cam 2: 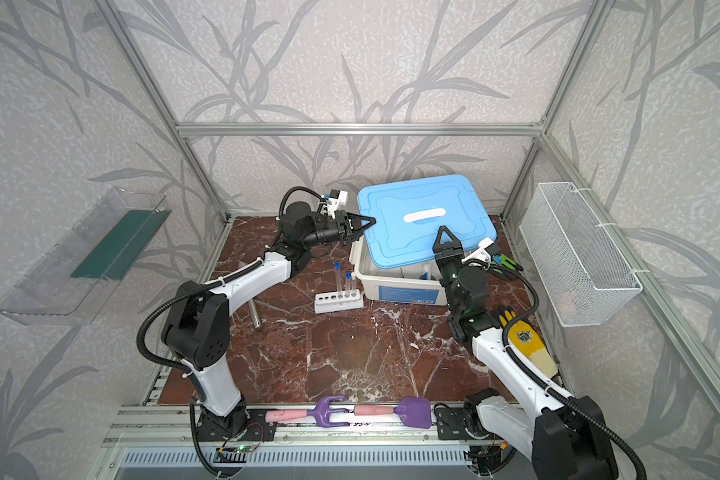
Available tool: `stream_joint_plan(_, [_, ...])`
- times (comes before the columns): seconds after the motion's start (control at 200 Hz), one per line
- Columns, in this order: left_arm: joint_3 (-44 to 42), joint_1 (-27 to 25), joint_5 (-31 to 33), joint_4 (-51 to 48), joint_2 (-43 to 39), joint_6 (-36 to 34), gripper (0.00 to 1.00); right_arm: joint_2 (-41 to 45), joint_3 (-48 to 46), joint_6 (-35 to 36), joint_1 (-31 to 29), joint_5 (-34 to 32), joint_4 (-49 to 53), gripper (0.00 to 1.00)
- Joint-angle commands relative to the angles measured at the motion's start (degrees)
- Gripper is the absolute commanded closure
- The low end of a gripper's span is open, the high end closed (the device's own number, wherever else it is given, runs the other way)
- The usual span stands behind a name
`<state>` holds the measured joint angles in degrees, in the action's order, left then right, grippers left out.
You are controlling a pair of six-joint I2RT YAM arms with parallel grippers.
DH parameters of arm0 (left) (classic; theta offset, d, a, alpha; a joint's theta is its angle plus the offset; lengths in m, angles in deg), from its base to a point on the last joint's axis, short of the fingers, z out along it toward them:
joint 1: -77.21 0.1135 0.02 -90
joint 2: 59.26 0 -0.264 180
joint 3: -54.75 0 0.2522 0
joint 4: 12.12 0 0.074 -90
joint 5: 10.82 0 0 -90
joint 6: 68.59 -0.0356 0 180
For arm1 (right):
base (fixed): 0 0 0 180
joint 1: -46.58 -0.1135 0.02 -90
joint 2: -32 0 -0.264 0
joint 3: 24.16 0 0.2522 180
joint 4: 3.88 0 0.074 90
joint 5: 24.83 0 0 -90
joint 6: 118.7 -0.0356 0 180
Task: Organize the chemistry lab equipment
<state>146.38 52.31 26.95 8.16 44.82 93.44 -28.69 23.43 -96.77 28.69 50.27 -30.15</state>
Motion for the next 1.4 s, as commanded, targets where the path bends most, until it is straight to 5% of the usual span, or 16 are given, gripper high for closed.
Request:
stream_joint_plan(0.0, [-1.61,0.99,-2.06,-0.70,-2.71,-2.83,0.87,2.36,0.45,2.70,0.04,0.22,-0.86,0.36])
stream_joint_plan(0.68, [-2.30,3.08,-5.68,-16.20,-5.87,-13.41,0.88,9.71,-1.96,9.10,9.80,9.64,8.27,0.20])
stream_joint_plan(1.395, [9.30,5.30,-7.33,-29.23,4.14,-23.02,0.78,16.69,-9.45,9.27,12.70,12.72,12.63,0.41])
